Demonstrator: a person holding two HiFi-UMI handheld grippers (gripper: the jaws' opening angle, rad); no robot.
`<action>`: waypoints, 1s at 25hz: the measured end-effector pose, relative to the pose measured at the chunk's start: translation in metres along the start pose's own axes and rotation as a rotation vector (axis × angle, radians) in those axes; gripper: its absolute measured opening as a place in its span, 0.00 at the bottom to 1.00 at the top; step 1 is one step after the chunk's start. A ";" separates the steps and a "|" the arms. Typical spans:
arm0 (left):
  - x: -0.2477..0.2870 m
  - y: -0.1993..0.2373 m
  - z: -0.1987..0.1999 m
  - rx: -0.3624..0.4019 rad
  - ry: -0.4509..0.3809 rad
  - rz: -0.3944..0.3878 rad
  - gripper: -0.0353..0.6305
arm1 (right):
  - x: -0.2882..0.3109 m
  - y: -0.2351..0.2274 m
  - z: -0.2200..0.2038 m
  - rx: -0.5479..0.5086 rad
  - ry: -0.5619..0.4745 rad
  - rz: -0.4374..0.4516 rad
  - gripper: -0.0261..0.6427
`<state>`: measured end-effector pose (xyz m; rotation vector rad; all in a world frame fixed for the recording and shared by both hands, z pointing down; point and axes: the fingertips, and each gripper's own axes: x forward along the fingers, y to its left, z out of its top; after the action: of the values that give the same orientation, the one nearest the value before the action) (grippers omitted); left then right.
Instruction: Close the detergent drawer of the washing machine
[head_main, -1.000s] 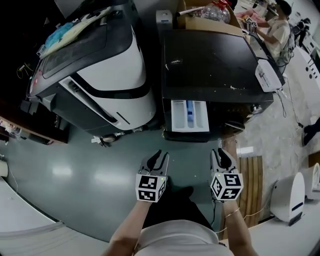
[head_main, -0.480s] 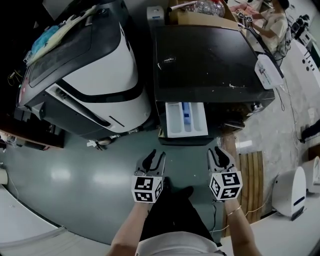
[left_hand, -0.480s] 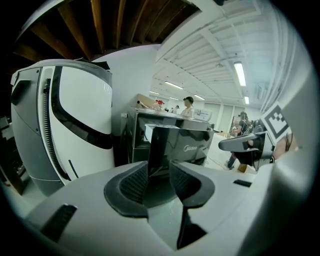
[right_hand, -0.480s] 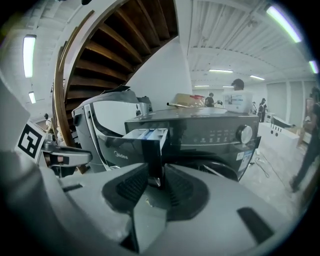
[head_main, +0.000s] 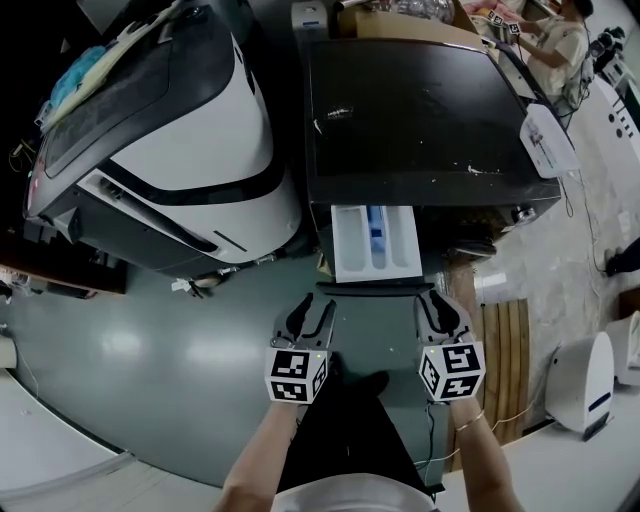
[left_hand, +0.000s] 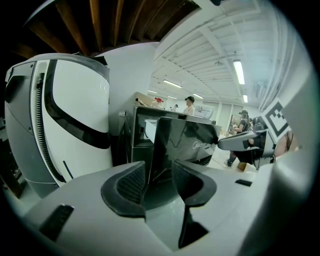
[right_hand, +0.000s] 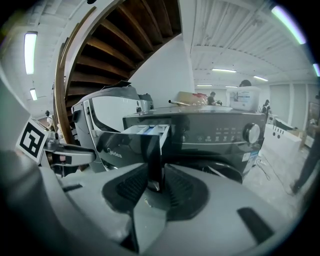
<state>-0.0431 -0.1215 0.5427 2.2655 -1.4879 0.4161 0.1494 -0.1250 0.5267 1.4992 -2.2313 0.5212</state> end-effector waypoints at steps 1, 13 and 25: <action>0.001 0.000 0.000 0.001 0.000 -0.005 0.28 | 0.001 0.001 0.000 0.004 -0.001 -0.001 0.17; 0.013 0.001 0.007 0.023 0.004 -0.034 0.25 | 0.007 0.005 0.004 -0.034 -0.013 -0.011 0.17; 0.023 0.004 0.013 0.011 0.013 -0.010 0.22 | 0.016 0.002 0.010 -0.024 -0.007 -0.020 0.17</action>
<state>-0.0377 -0.1472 0.5423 2.2739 -1.4704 0.4364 0.1410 -0.1423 0.5266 1.5124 -2.2173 0.4825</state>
